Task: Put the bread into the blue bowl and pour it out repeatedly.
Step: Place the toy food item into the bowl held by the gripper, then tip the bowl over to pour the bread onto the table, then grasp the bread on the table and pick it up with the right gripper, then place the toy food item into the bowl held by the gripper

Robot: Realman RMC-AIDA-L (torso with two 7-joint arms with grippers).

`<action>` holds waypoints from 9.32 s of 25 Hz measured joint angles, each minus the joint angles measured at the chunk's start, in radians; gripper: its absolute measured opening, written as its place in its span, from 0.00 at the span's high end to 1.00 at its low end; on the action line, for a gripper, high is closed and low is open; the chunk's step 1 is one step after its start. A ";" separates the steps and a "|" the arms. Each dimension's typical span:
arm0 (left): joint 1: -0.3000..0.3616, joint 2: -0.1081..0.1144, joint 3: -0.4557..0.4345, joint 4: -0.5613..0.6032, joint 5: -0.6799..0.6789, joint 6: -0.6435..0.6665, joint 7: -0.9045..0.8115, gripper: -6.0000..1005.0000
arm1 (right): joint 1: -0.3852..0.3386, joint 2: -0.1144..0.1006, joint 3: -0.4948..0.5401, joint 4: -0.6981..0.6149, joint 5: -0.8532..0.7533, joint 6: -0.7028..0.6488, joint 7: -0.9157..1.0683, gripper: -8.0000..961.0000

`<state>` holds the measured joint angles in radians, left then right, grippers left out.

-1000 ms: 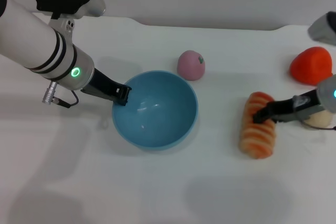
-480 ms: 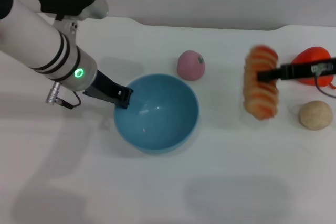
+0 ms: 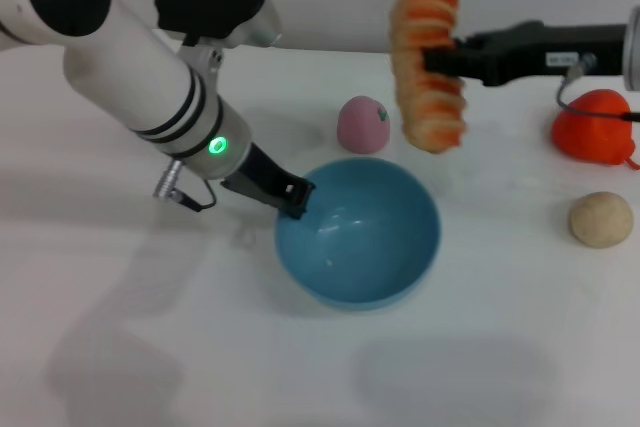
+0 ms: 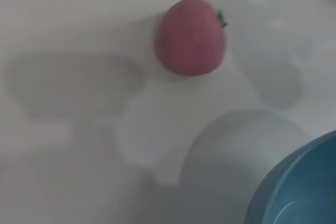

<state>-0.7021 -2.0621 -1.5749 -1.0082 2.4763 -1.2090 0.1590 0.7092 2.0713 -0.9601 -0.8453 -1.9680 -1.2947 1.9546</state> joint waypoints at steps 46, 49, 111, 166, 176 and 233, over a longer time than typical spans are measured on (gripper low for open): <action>-0.024 0.003 -0.010 0.020 -0.053 0.062 -0.002 0.99 | -0.162 0.000 -0.140 -0.091 0.185 0.088 -0.105 0.48; -0.022 0.003 -0.010 0.020 -0.051 0.089 -0.001 1.00 | -0.197 -0.003 -0.044 -0.085 0.191 0.080 -0.095 0.48; 0.027 -0.006 0.459 0.180 0.020 1.179 0.035 0.99 | -0.277 -0.100 0.241 0.093 -0.019 -0.089 0.130 0.46; 0.088 0.008 -0.201 -0.112 0.039 0.209 0.039 0.99 | 0.013 0.002 -0.568 0.042 -0.513 -0.193 0.435 0.48; 0.087 0.008 -0.201 -0.112 0.040 0.215 0.039 0.99 | 0.040 0.005 -0.584 0.079 -0.508 -0.162 0.455 0.49; 0.083 0.006 -0.137 -0.106 0.035 0.010 0.093 0.99 | -0.154 -0.001 -0.134 -0.449 -0.049 -0.252 0.241 0.86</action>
<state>-0.6195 -2.0560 -1.7122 -1.1144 2.5111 -1.1990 0.2523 0.5550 2.0704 -1.0938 -1.2947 -2.0173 -1.5462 2.1953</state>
